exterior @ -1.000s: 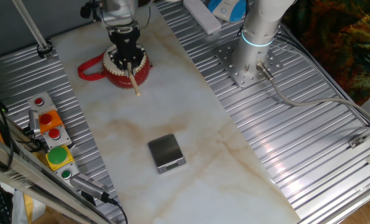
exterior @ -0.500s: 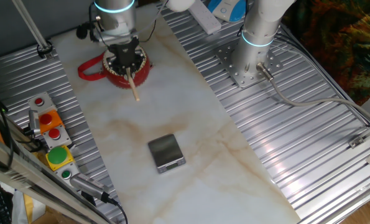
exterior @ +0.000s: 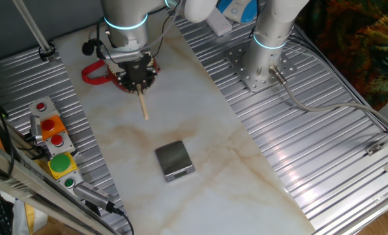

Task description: Play the drum

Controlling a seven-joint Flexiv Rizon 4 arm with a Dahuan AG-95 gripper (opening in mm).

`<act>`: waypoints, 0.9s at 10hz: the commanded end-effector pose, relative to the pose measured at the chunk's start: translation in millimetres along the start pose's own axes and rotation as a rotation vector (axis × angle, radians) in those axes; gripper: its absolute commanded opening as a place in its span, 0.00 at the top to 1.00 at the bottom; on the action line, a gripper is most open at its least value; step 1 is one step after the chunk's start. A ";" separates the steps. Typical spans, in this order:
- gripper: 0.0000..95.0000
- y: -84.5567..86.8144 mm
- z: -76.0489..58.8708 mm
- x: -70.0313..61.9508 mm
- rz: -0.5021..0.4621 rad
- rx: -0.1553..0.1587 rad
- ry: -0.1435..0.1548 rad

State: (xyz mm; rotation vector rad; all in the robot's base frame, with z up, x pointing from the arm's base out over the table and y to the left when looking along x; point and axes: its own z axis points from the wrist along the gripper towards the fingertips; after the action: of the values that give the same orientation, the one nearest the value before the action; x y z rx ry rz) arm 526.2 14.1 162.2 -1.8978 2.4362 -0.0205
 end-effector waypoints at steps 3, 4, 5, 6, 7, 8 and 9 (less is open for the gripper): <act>1.00 7.7 9.4 -17.6 0.442 -0.046 0.032; 1.00 8.8 10.7 -19.6 0.540 -0.054 0.037; 1.00 9.1 11.0 -20.1 0.613 -0.061 0.039; 1.00 9.2 11.1 -20.2 0.721 -0.072 0.053; 1.00 9.2 11.1 -20.2 0.776 -0.074 0.059; 1.00 9.2 11.1 -20.3 0.865 -0.072 0.061; 1.00 9.2 11.1 -20.3 0.897 -0.071 0.062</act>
State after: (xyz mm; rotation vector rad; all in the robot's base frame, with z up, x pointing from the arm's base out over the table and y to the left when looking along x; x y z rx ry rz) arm 523.9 34.5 152.1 -0.9913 3.0014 0.0349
